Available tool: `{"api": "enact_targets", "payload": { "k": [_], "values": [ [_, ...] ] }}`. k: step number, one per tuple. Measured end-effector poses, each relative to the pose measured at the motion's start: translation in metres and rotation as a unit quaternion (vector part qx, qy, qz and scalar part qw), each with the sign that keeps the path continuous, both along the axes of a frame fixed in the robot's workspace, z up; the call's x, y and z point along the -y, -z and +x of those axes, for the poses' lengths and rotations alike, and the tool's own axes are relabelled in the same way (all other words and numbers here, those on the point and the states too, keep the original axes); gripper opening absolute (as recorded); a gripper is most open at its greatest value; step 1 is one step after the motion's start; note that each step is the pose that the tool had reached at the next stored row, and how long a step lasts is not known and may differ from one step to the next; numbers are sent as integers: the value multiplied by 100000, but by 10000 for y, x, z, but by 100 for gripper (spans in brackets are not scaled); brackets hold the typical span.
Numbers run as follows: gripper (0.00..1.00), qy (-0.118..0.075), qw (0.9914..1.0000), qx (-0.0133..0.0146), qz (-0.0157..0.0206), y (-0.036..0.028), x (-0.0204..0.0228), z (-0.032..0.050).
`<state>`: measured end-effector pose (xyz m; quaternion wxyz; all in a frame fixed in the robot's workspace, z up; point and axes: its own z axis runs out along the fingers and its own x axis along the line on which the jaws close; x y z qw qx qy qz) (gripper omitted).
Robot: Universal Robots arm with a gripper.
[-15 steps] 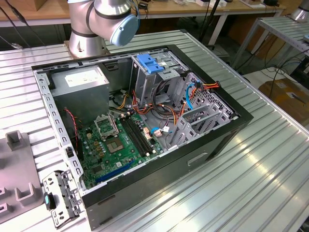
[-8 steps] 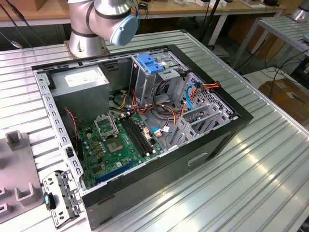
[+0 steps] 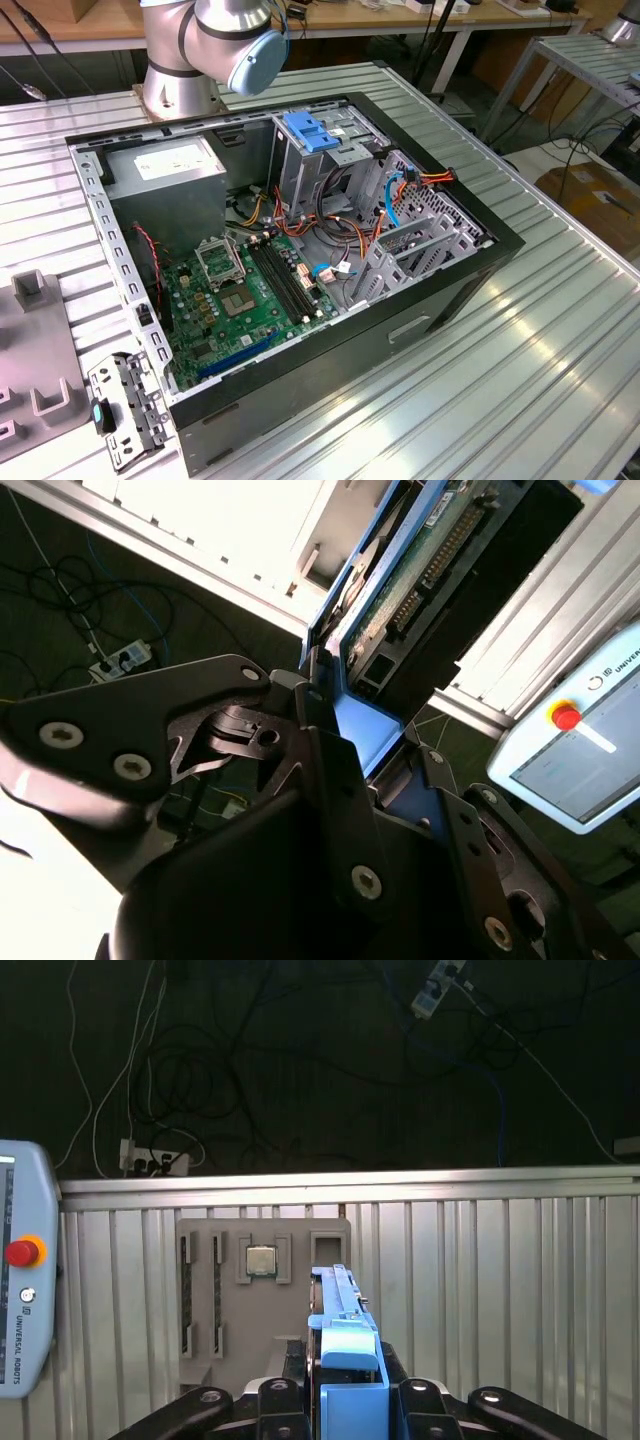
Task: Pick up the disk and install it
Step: 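Pick up the disk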
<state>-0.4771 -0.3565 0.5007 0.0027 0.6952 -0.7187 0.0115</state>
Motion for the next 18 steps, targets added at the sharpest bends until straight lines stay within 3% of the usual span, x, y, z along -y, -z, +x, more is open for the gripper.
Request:
{"api": "enact_targets", "payload": {
  "k": [6,18],
  "values": [
    [37,-7,100000,-12,-6,-1,1,36],
    [37,-6,100000,-9,-5,-1,1,191]
  ]
}}
